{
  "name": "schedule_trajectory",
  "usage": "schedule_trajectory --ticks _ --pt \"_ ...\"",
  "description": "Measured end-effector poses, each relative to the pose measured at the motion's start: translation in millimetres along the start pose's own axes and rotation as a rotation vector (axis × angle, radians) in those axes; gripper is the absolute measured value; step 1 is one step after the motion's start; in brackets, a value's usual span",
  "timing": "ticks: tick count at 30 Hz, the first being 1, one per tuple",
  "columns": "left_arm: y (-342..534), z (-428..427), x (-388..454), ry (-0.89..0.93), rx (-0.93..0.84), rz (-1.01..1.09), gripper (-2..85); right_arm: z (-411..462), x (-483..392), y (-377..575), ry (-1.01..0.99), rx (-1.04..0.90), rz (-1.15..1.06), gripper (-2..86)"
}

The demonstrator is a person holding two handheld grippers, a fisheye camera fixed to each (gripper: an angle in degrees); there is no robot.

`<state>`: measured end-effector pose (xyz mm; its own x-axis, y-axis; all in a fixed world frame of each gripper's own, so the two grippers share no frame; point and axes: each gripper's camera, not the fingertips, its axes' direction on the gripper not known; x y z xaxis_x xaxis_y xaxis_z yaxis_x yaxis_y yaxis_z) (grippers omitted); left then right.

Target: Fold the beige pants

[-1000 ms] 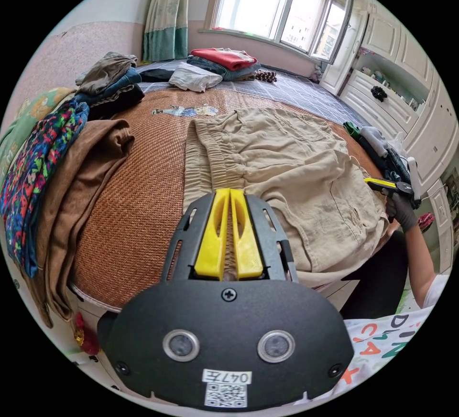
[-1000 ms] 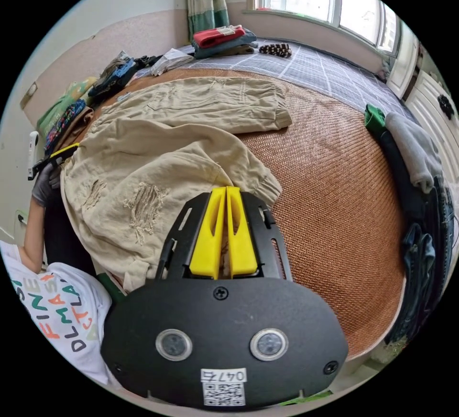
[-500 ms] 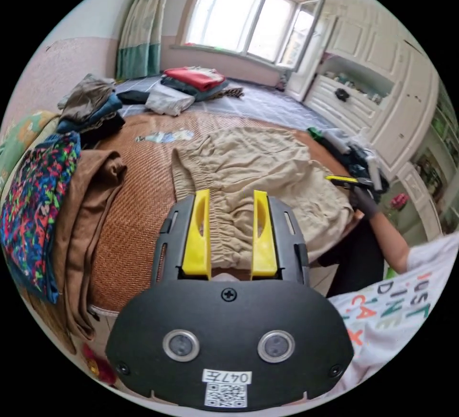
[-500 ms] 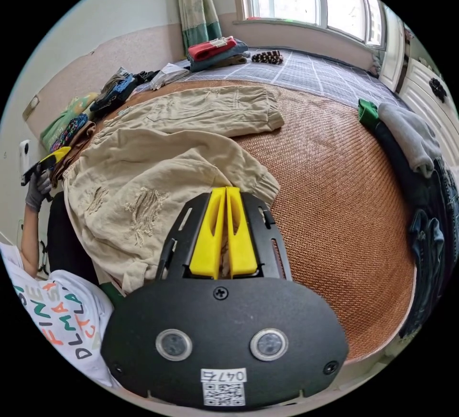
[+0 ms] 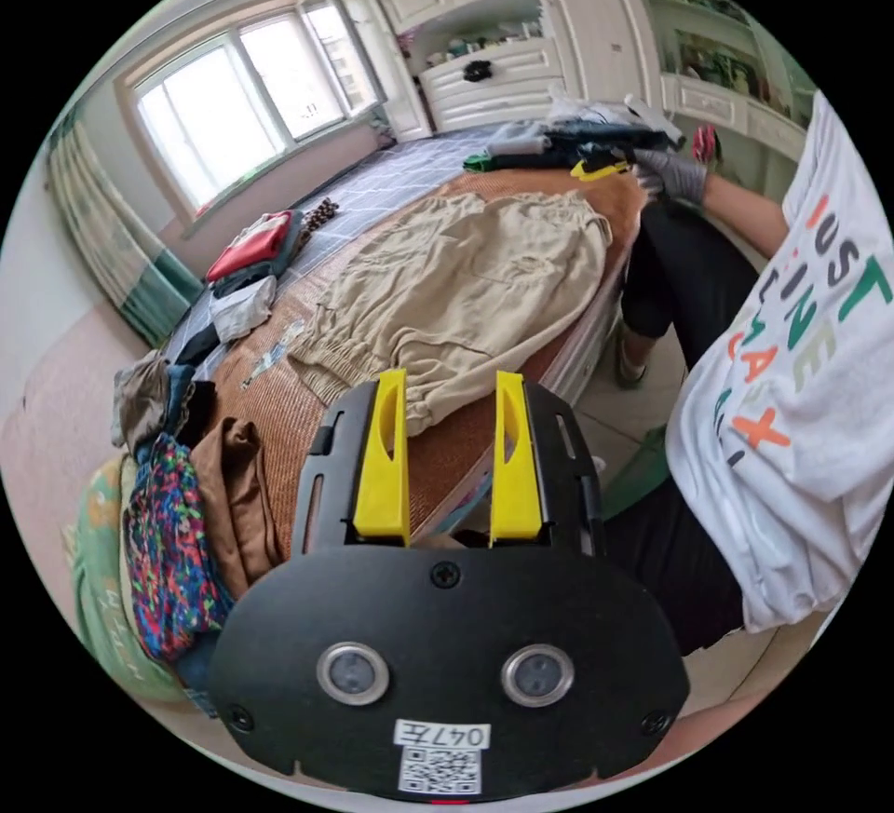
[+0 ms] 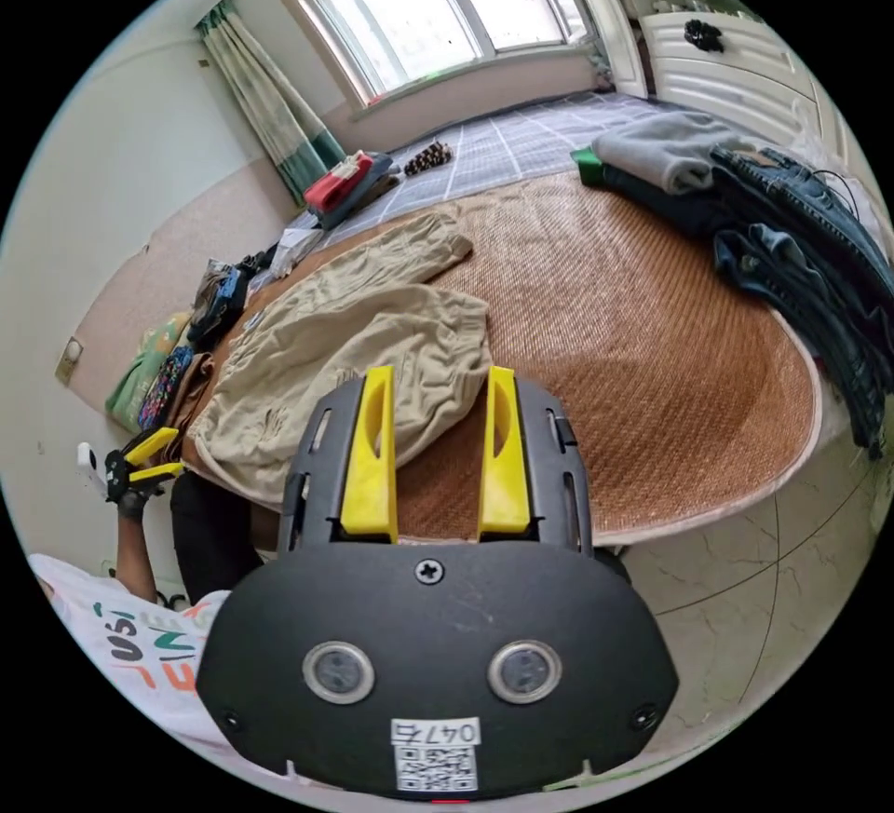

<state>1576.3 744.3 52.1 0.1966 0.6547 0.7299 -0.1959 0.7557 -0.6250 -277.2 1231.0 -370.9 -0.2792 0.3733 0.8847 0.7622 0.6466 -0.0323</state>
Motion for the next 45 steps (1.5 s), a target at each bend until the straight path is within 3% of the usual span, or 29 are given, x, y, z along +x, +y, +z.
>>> schedule_trajectory --ticks 4,9,12,17,22,24,29,35,41,45 --pt "-24 33 33 -0.017 -0.069 0.154 13.8 35 18 22 -0.007 -0.082 0.059 8.5" --pt "-35 63 34 -0.038 -0.098 0.17 12.0 85 26 31 -0.043 -0.188 0.029 2.0" --pt "-34 88 25 0.018 -0.155 0.167 3.8 94 27 37 -0.073 -0.18 -0.034 0.2" --pt "-25 59 6 0.109 -0.042 0.082 0.1 41 59 52 -0.181 0.034 -0.042 -0.4" --pt "-8 11 5 0.307 0.14 0.053 -0.3 -27 131 91 -0.442 0.331 0.081 -0.4" --pt "4 9 1 0.377 0.205 0.014 -0.4 -29 138 96 -0.429 0.354 0.085 -0.5" --pt "43 53 -47 0.466 0.243 -0.242 -0.4 0 121 60 -0.338 0.32 0.034 -0.7" --pt "113 122 -159 0.595 0.325 -0.618 -0.7 84 85 -59 -0.367 0.293 0.042 -0.2" --pt "168 228 -247 0.373 0.097 -0.908 0.3 255 60 -166 -0.371 0.098 0.087 9.1" --pt "236 227 -240 0.305 0.181 -1.036 6.3 263 89 -129 -0.37 0.176 0.105 9.0"
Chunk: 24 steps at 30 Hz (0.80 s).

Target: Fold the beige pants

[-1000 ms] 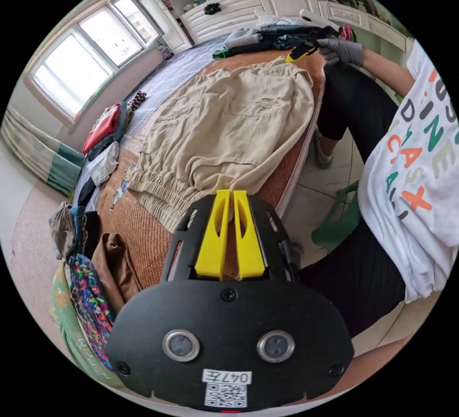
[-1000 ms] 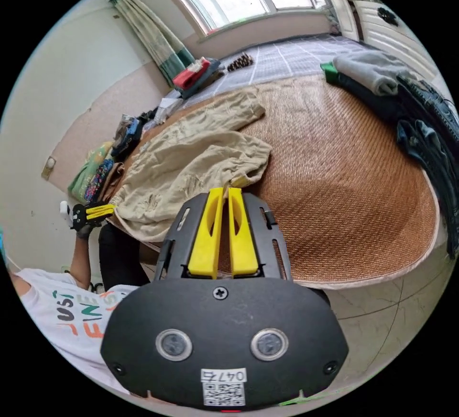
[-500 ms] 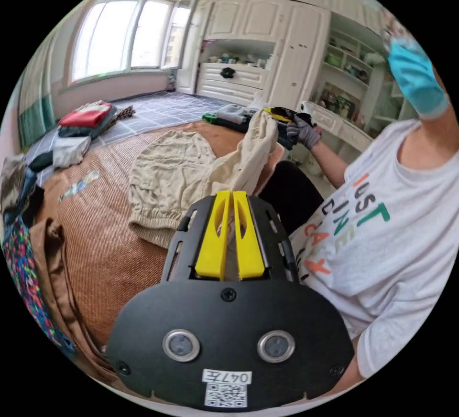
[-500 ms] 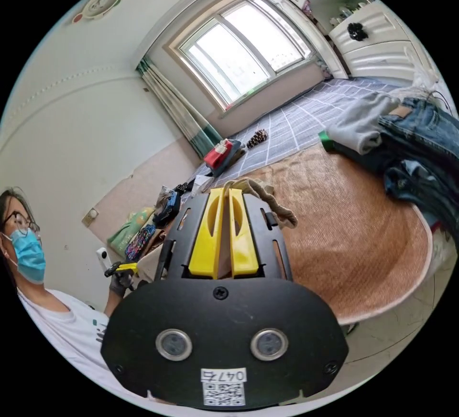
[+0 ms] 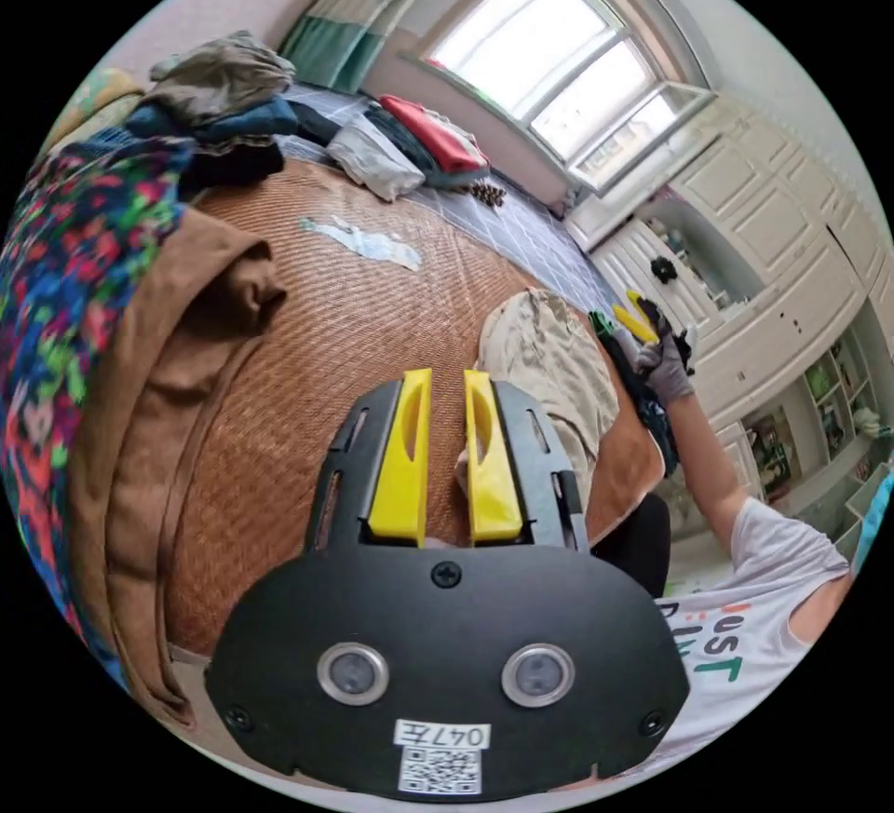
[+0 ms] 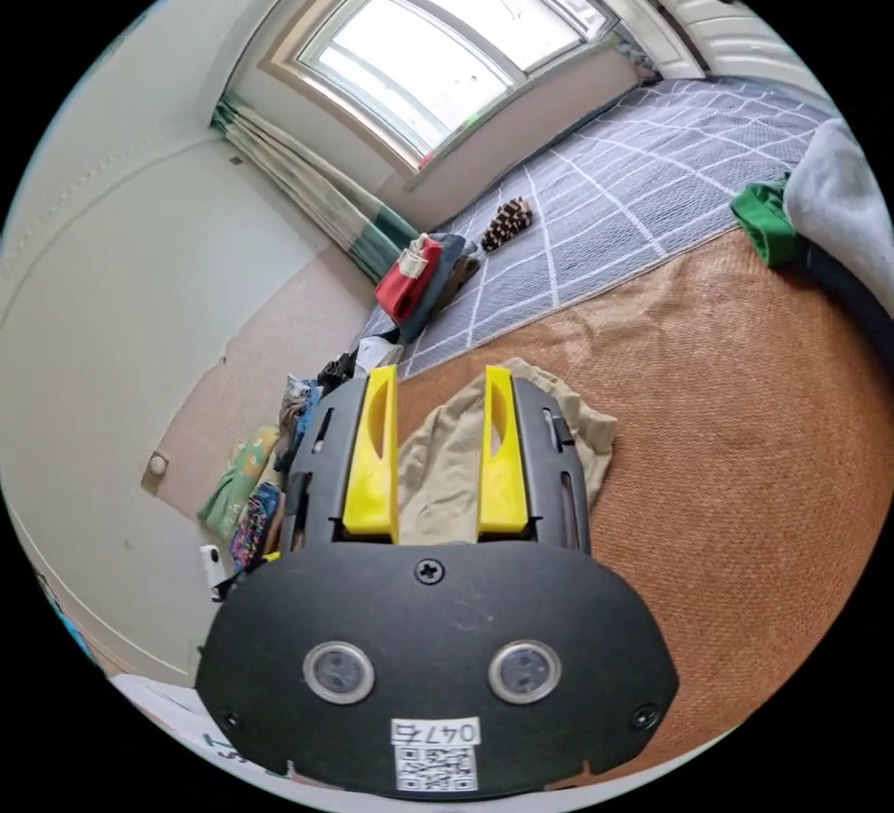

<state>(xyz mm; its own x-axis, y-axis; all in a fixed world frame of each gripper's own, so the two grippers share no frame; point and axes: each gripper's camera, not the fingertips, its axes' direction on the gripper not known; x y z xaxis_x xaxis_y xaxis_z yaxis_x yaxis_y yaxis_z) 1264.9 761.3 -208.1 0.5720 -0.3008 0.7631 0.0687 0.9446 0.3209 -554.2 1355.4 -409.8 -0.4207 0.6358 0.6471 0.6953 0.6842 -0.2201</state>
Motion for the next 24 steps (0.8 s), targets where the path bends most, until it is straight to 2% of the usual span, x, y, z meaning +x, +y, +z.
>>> schedule_trajectory --ticks 4,9,11,15,16,17,20,24 --pt "68 -21 10 0.001 -0.036 0.03 13.3 -31 56 32 0.176 -0.044 0.039 8.2" --pt "139 35 61 -0.002 -0.166 0.134 15.0 -24 106 41 0.091 -0.143 0.144 9.1" --pt "161 69 77 -0.063 -0.21 0.165 14.6 -9 108 36 0.097 -0.202 0.145 10.6" --pt "181 96 87 -0.146 -0.208 0.211 11.7 14 97 10 0.109 -0.212 0.134 12.0" --pt "184 99 86 -0.09 -0.21 0.22 9.3 21 93 -1 0.1 -0.222 0.135 12.0" --pt "184 101 81 0.045 -0.207 0.213 5.4 24 90 -7 0.106 -0.229 0.133 10.1" --pt "175 94 61 0.207 -0.146 0.161 1.8 33 72 -32 0.184 -0.318 0.072 1.2" --pt "151 75 60 0.257 -0.101 0.193 0.3 -23 32 -43 0.159 -0.289 -0.007 -0.5"
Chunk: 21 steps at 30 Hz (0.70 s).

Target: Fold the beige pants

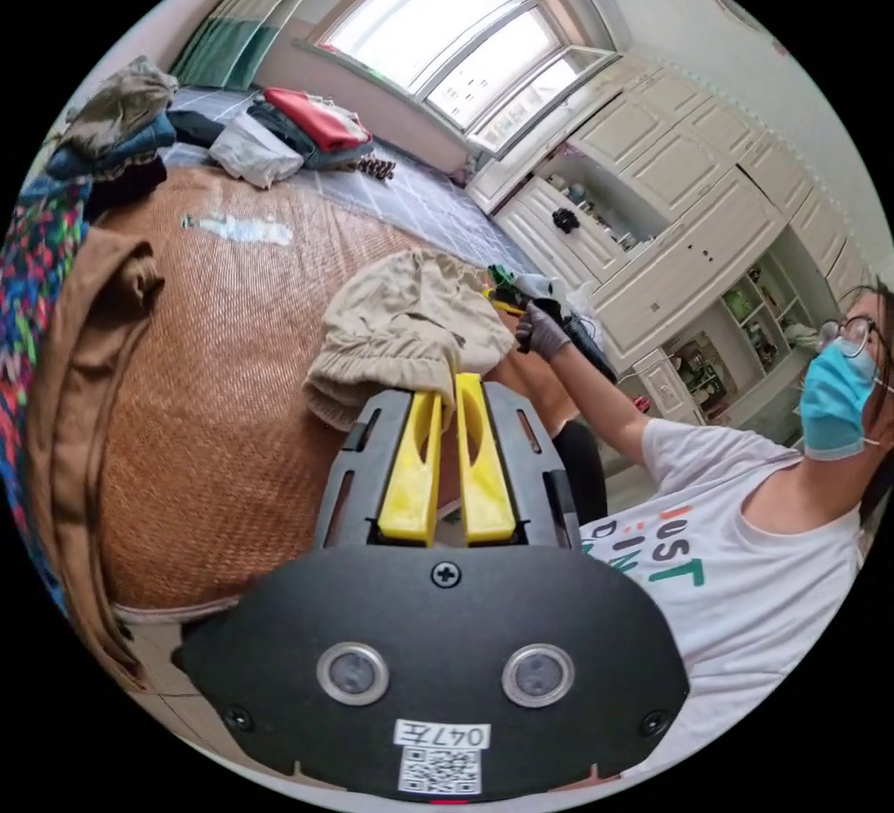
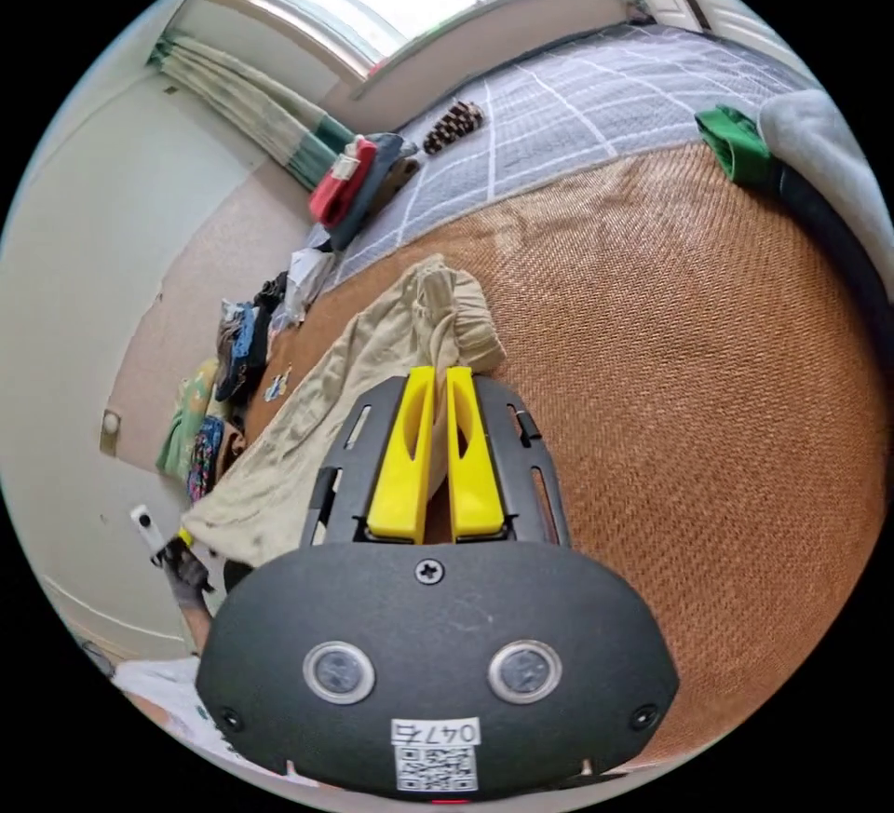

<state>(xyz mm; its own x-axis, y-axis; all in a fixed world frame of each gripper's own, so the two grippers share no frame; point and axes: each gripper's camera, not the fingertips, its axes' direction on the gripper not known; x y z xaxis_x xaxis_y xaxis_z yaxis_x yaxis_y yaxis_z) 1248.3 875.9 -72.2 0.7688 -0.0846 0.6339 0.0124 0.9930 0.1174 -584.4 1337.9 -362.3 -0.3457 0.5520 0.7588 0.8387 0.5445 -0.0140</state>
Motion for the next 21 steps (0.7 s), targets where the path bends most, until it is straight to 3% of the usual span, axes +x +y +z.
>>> schedule_trajectory --ticks 3,8,10,13,21 --pt "-8 0 7 -0.015 -0.054 0.036 -0.2 -66 -19 44 0.066 0.042 -0.084 -0.4" --pt "42 104 -49 0.103 -0.391 -0.095 0.2 -121 27 105 0.048 0.019 0.069 3.1" --pt "60 120 -53 0.146 -0.361 -0.119 0.7 -149 49 116 -0.09 0.095 0.17 11.5" --pt "79 126 -44 0.139 -0.289 -0.116 2.4 -172 55 100 -0.207 0.146 0.238 13.3" --pt "124 170 -26 0.184 -0.278 -0.123 2.8 -196 -11 -11 -0.045 0.119 0.276 8.2"
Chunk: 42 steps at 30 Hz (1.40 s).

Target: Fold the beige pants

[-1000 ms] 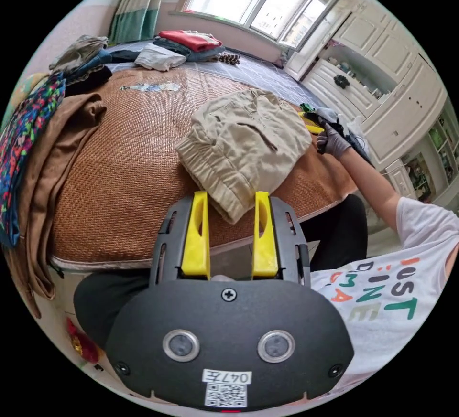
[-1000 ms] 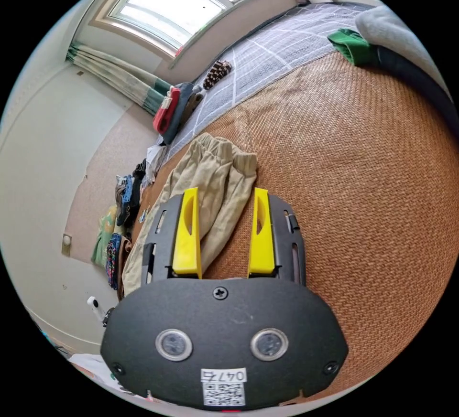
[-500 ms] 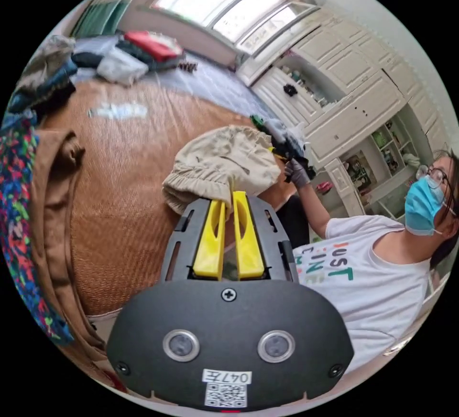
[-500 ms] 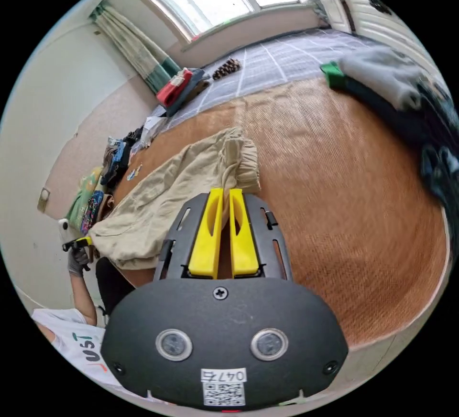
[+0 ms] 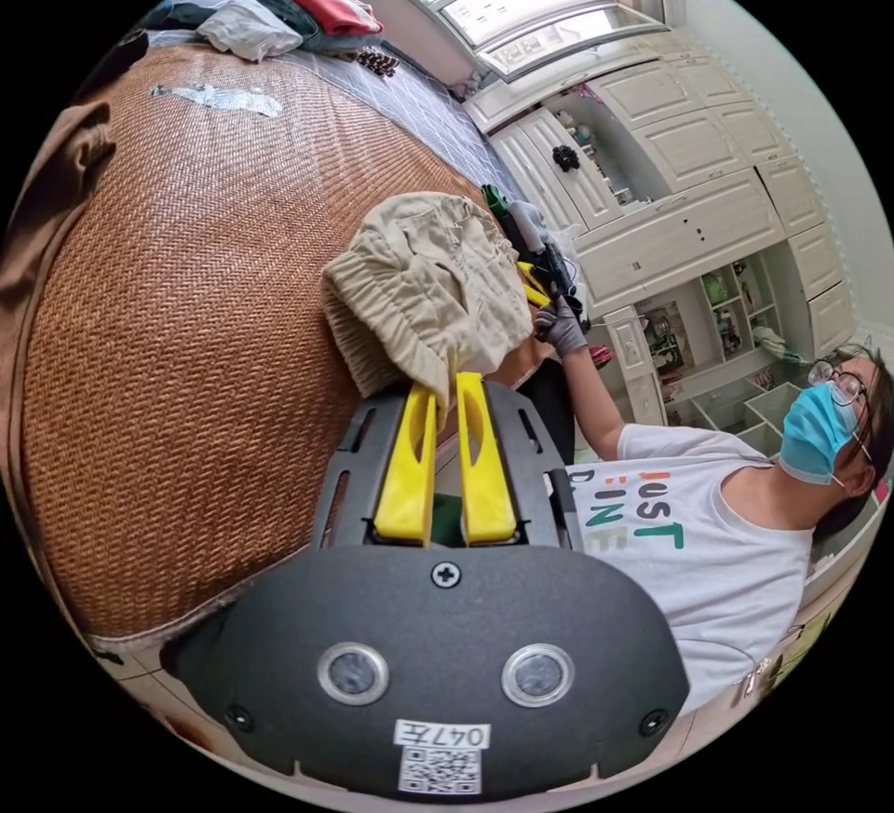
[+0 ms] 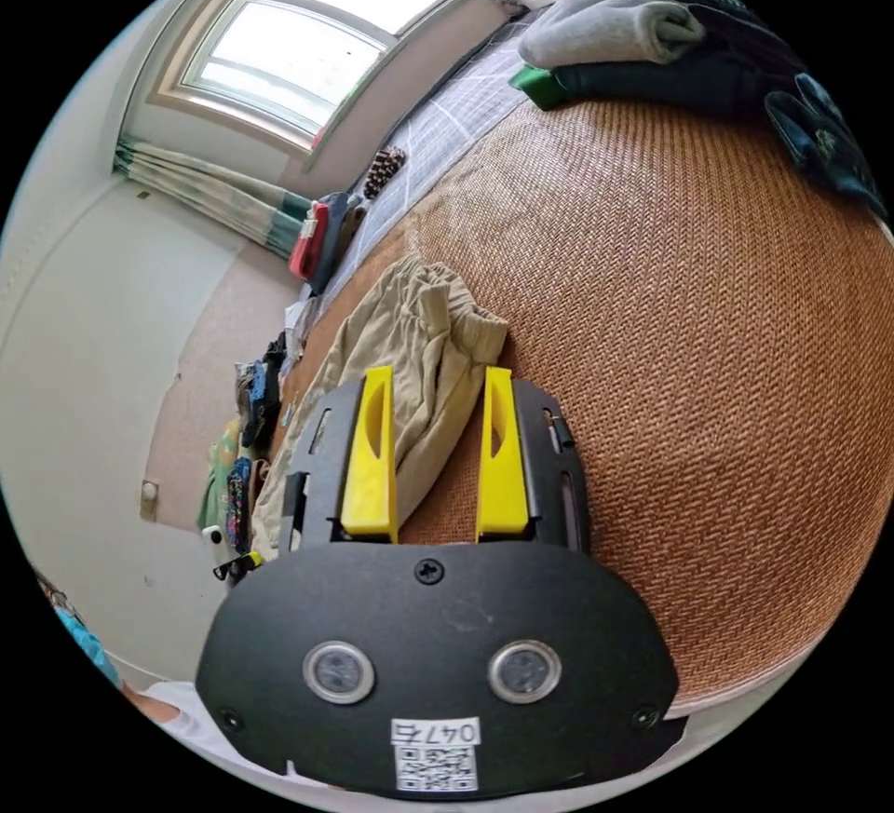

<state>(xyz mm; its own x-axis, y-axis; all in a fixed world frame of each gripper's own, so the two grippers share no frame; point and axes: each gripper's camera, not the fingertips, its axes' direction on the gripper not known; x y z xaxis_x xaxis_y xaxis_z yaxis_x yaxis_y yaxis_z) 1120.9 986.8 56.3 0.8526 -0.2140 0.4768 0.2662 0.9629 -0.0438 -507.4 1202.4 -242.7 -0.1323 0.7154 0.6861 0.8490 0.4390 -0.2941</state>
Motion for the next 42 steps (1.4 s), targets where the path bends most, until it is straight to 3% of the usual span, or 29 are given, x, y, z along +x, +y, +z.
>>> schedule_trajectory --ticks 3,6,8,12,16,18,21,32,36,42 --pt "11 19 3 0.025 0.031 0.013 1.5 -2 -48 -40 0.076 -0.049 -0.037 1.2" --pt "23 37 2 0.067 0.06 0.017 0.6 -24 -119 -74 0.109 -0.007 -0.115 -0.5" --pt "33 49 -1 0.108 0.083 0.02 0.1 -44 -201 -86 0.157 0.059 -0.312 -0.7" --pt "47 63 -8 0.171 0.121 0.019 -0.2 -51 -438 -57 0.312 0.067 -1.003 -0.7" --pt "62 79 -11 0.218 0.139 0.011 -0.3 -25 -598 29 0.296 -0.094 -1.576 -0.7" --pt "68 85 -9 0.229 0.144 0.007 -0.4 -4 -633 56 0.275 -0.207 -1.672 -0.7" --pt "75 94 -5 0.235 0.144 0.007 -0.4 37 -655 79 0.309 -0.362 -1.718 -0.6" --pt "96 120 12 0.273 0.158 -0.006 -0.4 -51 -714 -27 0.167 -0.212 -1.555 -0.1" --pt "101 125 17 0.28 0.158 -0.015 -0.4 -34 -712 -56 0.185 -0.439 -1.525 3.8" --pt "107 130 28 0.289 0.153 -0.009 -0.4 -112 -731 -102 0.064 -0.165 -1.52 4.3"
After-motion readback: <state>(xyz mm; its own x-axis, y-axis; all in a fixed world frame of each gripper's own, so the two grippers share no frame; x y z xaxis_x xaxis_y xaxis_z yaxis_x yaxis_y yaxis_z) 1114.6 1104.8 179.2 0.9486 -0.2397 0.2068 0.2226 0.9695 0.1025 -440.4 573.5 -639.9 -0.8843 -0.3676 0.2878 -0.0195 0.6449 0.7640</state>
